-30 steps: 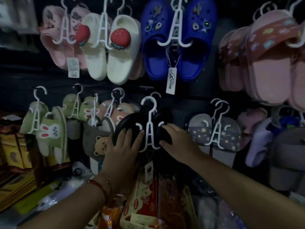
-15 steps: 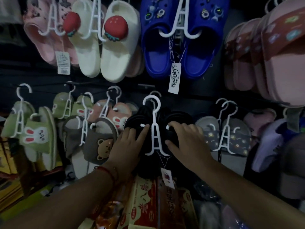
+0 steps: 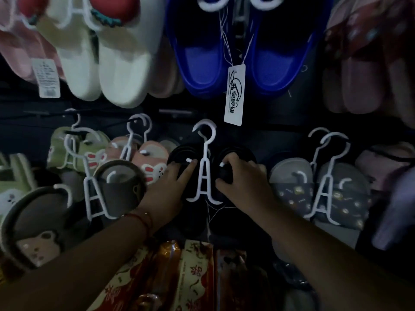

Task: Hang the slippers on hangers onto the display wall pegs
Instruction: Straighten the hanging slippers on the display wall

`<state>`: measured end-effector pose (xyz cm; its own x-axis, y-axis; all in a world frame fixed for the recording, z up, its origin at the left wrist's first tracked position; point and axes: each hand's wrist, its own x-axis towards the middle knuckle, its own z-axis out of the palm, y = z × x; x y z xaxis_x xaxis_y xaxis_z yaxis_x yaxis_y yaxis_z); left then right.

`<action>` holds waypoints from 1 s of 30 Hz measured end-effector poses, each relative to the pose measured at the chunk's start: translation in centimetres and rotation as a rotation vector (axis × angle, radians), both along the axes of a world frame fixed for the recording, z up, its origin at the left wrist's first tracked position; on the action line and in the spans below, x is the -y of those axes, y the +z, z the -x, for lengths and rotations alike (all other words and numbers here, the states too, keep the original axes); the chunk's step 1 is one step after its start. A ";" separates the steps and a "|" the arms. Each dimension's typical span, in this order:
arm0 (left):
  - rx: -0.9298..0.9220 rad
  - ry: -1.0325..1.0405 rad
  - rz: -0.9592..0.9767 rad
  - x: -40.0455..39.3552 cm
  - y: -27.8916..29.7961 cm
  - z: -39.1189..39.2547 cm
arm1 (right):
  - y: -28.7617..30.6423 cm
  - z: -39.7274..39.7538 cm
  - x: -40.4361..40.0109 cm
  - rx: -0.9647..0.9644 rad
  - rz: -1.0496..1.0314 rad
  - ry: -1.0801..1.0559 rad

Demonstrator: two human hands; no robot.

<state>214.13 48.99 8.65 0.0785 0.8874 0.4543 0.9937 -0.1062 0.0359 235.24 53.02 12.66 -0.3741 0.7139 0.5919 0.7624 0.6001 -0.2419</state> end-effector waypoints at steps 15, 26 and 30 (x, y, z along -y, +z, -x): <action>0.665 -0.082 -0.351 -0.4 -2.2 0.7 | -4.5 -0.1 -1.0 -0.354 -0.113 0.021; 1.078 -0.117 -0.166 -1.4 -1.9 -0.4 | -4.5 0.8 1.3 -0.931 0.521 0.068; 0.847 -0.014 -0.132 -1.3 -1.3 -1.6 | -4.5 1.7 1.7 -0.900 0.393 -0.083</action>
<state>215.73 50.34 7.30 -0.3236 0.8245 0.4643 0.6355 -0.1741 0.7522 233.51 51.28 8.15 0.1598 0.9246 0.3459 0.2322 0.3054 -0.9235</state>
